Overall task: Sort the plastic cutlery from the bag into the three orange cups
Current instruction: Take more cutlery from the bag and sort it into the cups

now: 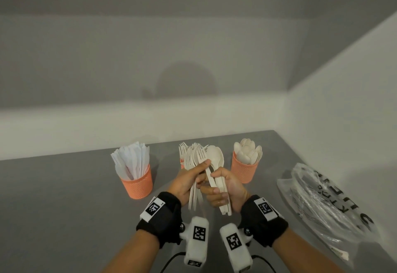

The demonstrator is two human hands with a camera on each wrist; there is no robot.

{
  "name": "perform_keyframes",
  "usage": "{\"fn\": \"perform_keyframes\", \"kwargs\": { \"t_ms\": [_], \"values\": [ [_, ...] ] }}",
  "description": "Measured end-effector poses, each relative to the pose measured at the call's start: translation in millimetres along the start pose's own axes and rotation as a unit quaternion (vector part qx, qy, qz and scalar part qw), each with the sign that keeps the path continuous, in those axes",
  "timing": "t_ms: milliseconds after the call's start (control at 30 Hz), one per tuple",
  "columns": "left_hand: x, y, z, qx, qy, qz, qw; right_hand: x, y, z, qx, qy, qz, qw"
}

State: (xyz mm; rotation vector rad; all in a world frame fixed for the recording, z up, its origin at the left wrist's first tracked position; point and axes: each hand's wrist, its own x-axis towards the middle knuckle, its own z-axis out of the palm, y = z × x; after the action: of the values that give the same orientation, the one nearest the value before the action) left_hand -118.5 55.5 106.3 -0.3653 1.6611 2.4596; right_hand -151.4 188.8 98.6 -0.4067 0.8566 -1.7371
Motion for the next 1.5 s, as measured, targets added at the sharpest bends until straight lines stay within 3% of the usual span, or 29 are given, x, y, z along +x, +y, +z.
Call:
{"fn": "perform_keyframes", "kwargs": {
  "t_ms": [100,167,267,433,533,700,867,1133,1367,1500],
  "values": [
    [7,-4,-3,0.008,0.044,0.010,0.999,-8,-4,4,-0.111,0.108,0.010,0.988],
    [9,-6,-5,-0.013,0.106,0.003,0.994,-14,-5,3,-0.199,0.196,0.033,0.959],
    [13,-9,-17,-0.071,0.176,0.000,0.982,-23,-5,-11,-0.251,0.266,0.035,0.930],
    [12,-17,-33,-0.072,0.192,-0.015,0.979,-30,-12,-40,-0.289,0.438,-0.121,0.843],
    [18,-8,-33,-0.055,0.210,0.032,0.976,-30,-41,-38,-0.216,0.505,-0.245,0.799],
    [39,43,-24,-0.072,0.234,0.161,0.956,-22,-111,-41,-0.135,0.549,-0.356,0.744],
    [59,87,-8,-0.038,0.257,0.272,0.927,-7,-144,-69,-0.190,0.557,-0.354,0.727],
    [89,75,15,0.039,0.234,0.278,0.931,1,-134,-113,-0.187,0.541,-0.328,0.752],
    [104,49,23,0.092,0.197,0.263,0.940,5,-121,-132,-0.227,0.560,-0.275,0.748],
    [110,42,15,0.120,0.191,0.250,0.942,5,-116,-133,-0.279,0.574,-0.249,0.728]
  ]
}}
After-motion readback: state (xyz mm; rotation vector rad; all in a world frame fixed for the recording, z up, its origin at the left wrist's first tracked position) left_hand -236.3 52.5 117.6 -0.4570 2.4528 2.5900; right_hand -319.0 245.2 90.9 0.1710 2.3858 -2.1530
